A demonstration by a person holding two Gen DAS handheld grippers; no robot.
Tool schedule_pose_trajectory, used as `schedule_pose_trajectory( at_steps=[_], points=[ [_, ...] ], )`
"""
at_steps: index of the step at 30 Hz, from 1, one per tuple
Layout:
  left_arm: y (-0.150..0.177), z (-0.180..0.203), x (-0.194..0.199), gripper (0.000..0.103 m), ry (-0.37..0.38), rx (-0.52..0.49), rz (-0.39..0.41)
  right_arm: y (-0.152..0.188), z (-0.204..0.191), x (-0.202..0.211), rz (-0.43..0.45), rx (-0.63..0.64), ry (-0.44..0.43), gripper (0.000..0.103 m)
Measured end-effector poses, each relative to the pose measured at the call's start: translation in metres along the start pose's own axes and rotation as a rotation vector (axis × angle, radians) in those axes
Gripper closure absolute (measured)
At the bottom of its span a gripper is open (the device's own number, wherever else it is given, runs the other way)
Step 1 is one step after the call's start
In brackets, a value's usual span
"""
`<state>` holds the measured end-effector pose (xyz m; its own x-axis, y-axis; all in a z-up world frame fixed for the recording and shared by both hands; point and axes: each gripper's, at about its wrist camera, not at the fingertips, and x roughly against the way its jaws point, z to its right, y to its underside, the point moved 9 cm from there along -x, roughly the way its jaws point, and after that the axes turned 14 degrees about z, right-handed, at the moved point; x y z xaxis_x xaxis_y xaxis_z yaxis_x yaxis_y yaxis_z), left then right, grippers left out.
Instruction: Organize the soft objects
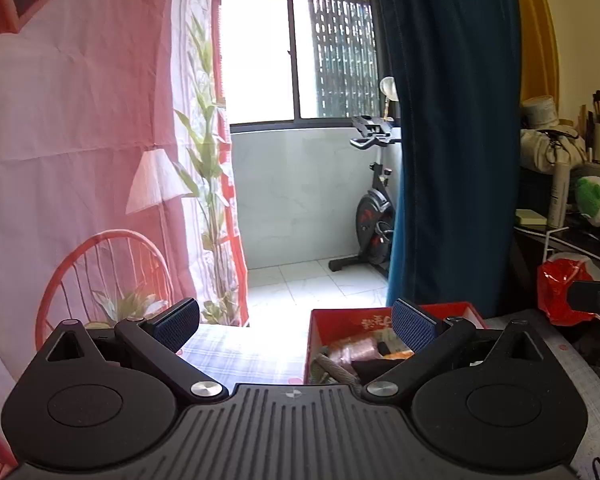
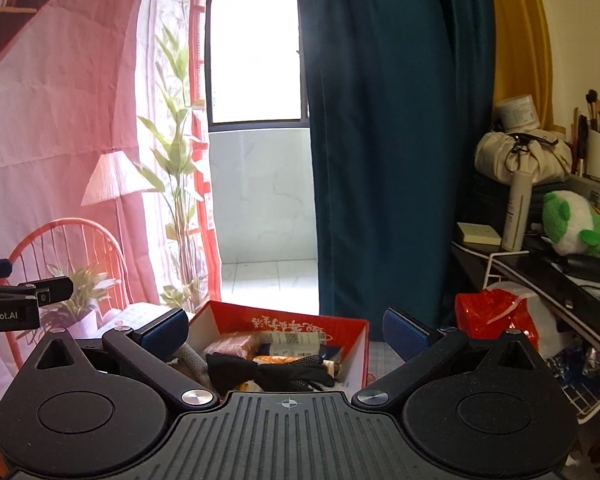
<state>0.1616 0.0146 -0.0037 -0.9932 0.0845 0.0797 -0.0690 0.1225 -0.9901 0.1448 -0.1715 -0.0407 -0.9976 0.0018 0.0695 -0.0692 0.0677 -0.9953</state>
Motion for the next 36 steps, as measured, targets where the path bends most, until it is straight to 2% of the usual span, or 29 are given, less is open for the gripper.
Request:
schedule_pose_trajectory(
  at_steps=[6, 36],
  points=[
    [0.001, 0.011, 0.009, 0.000, 0.039, -0.011, 0.010, 0.007, -0.001, 0.006, 0.002, 0.014, 0.011, 0.000],
    [0.002, 0.004, 0.017, 0.000, 0.048, 0.012, 0.007, 0.005, 0.002, 0.009, 0.022, -0.004, 0.019, 0.000]
  ],
)
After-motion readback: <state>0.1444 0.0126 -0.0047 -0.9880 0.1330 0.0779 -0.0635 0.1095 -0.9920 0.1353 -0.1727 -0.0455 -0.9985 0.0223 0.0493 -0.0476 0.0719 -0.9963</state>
